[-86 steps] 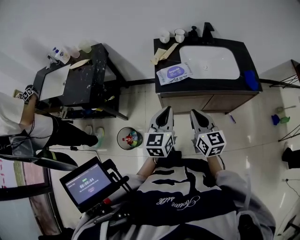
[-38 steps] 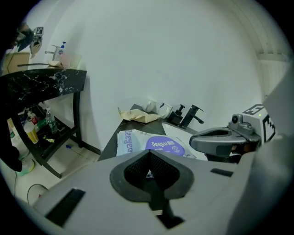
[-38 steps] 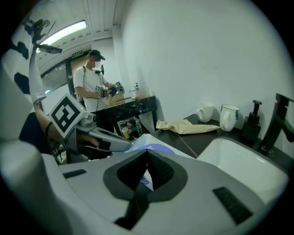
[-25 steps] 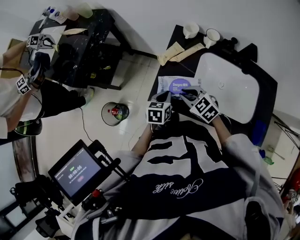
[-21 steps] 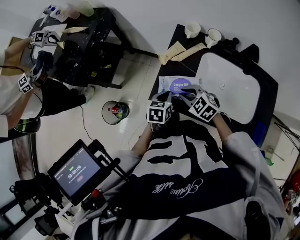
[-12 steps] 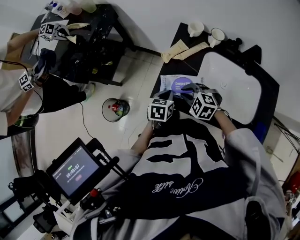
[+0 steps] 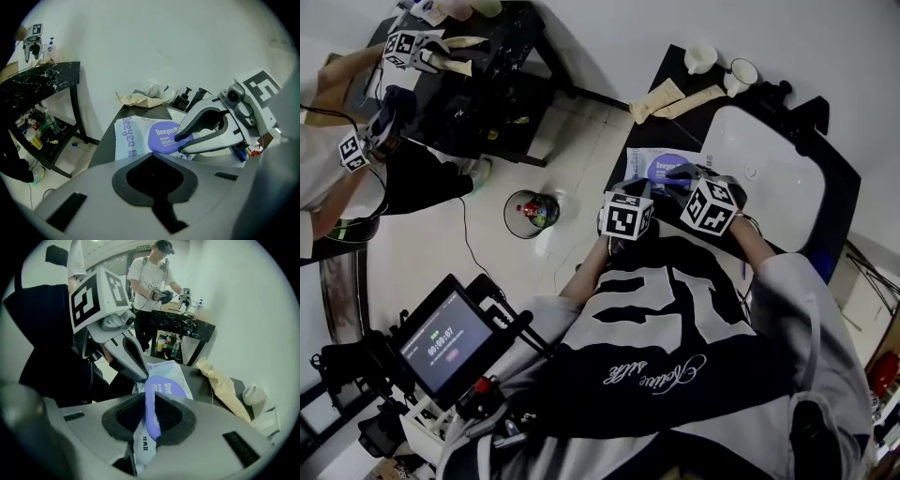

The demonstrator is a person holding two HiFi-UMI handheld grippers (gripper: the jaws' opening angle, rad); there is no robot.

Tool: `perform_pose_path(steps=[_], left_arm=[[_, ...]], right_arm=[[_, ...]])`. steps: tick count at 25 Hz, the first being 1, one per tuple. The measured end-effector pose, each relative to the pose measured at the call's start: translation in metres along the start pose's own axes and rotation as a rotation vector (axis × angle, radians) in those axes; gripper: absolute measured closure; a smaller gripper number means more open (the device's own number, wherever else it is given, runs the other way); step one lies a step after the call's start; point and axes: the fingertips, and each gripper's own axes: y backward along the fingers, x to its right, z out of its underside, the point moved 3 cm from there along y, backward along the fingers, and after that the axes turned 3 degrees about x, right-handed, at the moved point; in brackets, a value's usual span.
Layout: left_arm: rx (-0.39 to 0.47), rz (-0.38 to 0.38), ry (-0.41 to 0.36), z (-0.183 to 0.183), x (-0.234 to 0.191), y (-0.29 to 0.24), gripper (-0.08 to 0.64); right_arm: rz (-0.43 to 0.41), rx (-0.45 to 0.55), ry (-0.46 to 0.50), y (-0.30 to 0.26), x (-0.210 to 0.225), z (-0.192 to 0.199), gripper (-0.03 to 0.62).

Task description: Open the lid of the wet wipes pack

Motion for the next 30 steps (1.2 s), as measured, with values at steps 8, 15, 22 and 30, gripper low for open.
perform_pose_path(steps=[8,15,22,30], left_arm=[[0.002,0.001,-0.052,-0.001,0.0,-0.003,0.561],[-0.005,0.002,-0.068,-0.001,0.001,-0.005,0.561],[-0.013,0.008,-0.068,-0.001,0.001,-0.006,0.561],[-0.011,0.001,-0.088,0.0,0.001,-0.005,0.561]], right_arm=[[-0.031,0.08,-0.127,0.002,0.01,-0.001,0.529],[-0.028,0.12,-0.166,0.003,0.012,0.0,0.529],[0.008,0.017,0.137,-0.004,0.002,-0.001,0.529],[0.022,-0.057,0.381,-0.011,-0.005,0.001,0.528]])
